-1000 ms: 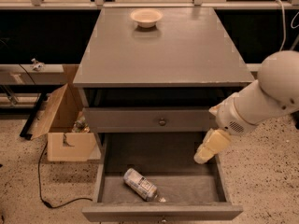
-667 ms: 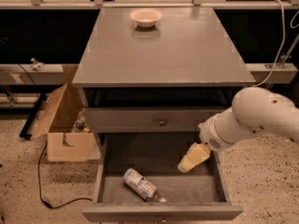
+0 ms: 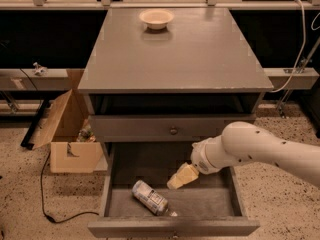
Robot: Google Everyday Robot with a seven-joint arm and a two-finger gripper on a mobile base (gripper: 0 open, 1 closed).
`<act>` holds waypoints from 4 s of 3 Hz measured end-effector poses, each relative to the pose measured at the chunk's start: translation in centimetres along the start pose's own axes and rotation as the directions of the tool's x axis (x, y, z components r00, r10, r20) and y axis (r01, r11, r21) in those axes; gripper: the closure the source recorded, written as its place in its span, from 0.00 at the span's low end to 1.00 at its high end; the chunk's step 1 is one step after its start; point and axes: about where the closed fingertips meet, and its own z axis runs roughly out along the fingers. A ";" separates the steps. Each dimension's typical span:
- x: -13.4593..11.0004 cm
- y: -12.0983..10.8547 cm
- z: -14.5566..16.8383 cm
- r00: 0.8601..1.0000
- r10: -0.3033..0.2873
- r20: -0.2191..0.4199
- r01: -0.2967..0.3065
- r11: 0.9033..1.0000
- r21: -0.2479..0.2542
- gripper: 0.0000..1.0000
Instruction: Pick blue plastic bottle from middle drawer and place on counter
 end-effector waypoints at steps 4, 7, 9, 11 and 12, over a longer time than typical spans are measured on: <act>2.4 2.5 7.8 0.998 0.051 -0.029 -0.052 0.998 -0.036 0.00; 2.8 4.8 18.7 0.997 0.042 -0.060 -0.046 0.997 -0.056 0.00; 4.7 4.3 22.4 0.994 0.099 -0.041 -0.102 0.990 -0.093 0.00; 5.9 4.3 24.6 0.990 0.129 -0.052 -0.133 0.987 -0.091 0.14; 6.1 4.4 25.5 0.990 0.133 -0.048 -0.137 0.987 -0.086 0.38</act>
Offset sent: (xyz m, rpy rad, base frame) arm 0.0004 0.0071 -0.0528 -0.0074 0.0501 -0.0494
